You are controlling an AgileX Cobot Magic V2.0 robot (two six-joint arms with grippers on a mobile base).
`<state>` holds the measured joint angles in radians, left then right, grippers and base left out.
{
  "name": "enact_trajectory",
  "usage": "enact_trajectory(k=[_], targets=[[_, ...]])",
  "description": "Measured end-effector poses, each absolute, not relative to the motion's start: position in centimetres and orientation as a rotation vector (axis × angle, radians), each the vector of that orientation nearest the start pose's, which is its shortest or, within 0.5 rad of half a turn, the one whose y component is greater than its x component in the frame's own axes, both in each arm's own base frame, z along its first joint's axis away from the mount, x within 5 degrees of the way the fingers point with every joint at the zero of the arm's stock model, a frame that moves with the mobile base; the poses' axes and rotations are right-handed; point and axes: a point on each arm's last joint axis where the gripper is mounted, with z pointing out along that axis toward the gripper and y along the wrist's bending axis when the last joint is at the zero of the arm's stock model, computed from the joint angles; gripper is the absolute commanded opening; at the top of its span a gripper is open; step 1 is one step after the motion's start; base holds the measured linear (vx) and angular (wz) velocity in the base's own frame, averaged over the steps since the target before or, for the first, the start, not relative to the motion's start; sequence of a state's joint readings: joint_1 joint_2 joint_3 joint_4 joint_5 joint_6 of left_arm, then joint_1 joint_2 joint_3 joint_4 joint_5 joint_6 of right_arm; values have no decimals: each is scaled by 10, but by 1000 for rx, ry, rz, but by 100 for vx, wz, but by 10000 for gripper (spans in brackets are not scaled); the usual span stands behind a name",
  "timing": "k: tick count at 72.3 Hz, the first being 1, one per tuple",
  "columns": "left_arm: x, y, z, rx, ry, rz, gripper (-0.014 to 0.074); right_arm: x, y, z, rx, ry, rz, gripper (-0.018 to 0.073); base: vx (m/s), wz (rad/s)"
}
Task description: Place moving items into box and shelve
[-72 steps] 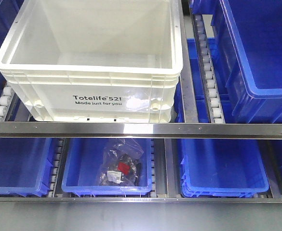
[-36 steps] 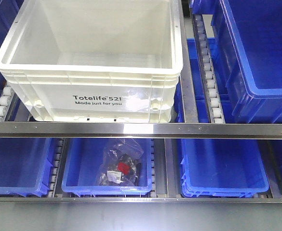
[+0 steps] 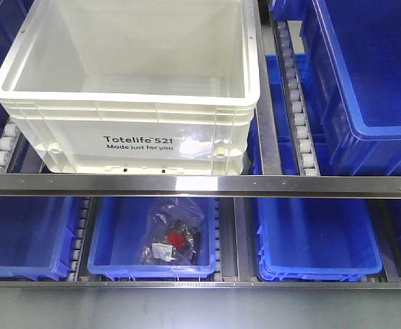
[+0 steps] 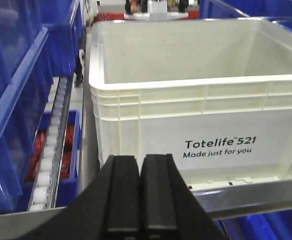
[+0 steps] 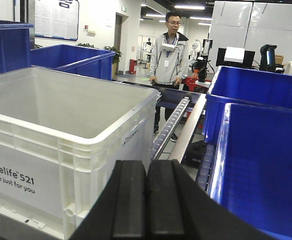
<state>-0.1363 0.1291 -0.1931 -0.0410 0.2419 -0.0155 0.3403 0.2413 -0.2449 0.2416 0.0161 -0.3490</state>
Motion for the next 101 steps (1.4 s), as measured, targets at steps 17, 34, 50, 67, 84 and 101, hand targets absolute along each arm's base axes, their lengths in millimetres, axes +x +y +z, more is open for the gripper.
enact_trajectory(k=[17,34,50,67,84,101], targets=[[57,-8,202,56,1531,-160,-6,69,25,279,-336,1460,190,-8,0,0],[56,-8,203,57,1525,-159,-6,69,25,279,-336,1460,190,-8,0,0],[56,-8,203,58,1525,-158,-6,69,25,279,-336,1460,190,-8,0,0],[56,-8,202,58,1529,-158,-6,69,25,279,-336,1460,190,-8,0,0],[56,-8,202,58,1530,-158,-6,69,25,279,-336,1460,190,-8,0,0],[56,-8,202,58,1530,-158,-6,69,25,279,-336,1460,190,-8,0,0]])
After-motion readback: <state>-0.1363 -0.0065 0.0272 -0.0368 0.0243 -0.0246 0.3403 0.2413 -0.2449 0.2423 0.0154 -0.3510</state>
